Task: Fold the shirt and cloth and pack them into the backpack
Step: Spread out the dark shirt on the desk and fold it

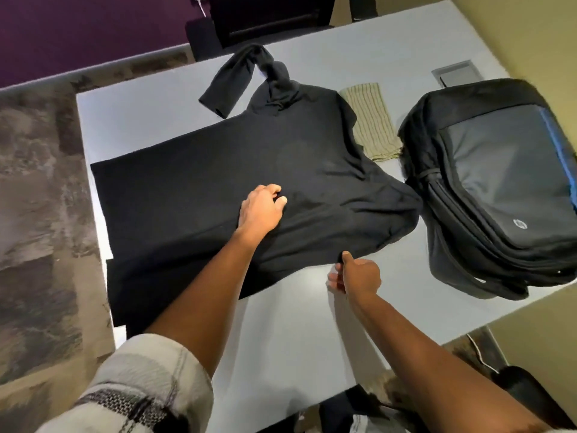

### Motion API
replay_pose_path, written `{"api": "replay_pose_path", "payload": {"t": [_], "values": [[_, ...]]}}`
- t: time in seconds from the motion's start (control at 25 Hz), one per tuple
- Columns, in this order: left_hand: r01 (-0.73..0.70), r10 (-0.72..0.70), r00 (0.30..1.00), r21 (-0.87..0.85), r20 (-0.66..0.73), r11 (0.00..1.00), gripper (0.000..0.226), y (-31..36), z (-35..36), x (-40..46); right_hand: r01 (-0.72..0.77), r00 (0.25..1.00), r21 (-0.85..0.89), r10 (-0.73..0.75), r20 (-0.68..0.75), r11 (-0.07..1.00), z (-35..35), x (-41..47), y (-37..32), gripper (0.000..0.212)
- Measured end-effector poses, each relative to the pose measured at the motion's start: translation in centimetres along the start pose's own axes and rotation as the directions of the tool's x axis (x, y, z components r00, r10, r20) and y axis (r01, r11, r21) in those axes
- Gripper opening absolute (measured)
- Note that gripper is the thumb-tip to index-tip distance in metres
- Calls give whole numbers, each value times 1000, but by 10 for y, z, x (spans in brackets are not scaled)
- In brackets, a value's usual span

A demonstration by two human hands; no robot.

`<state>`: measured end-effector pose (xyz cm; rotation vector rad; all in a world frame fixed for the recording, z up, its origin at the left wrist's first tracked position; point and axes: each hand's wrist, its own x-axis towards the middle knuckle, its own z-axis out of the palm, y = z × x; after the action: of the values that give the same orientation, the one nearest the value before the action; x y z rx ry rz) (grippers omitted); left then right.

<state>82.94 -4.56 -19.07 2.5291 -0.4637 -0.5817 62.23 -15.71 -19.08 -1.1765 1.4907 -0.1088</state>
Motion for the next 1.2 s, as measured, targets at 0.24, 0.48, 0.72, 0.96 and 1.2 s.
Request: {"api": "replay_pose_path", "payload": {"t": [0.24, 0.48, 0.72, 0.96, 1.2], "values": [[60, -61, 997, 15, 53, 998, 27, 20, 1, 32, -17, 994, -26, 15, -105, 1000, -16, 35, -20, 40], [84, -82, 996, -82, 28, 993, 14, 20, -2, 40, 29, 995, -15, -30, -93, 999, -35, 44, -23, 28], [120, -130, 988, -110, -88, 987, 12, 20, -1, 39, 60, 990, -96, -72, -125, 994, -43, 43, -21, 23], [-184, 202, 912, 83, -358, 979, 15, 41, 2, 12, 553, 801, -288, -594, -72, 781, -29, 29, -47, 18], [-159, 213, 965, 301, -156, 940, 73, 9, 63, -66, 778, 599, -552, -616, 512, 299, 35, 75, -86, 29]]}}
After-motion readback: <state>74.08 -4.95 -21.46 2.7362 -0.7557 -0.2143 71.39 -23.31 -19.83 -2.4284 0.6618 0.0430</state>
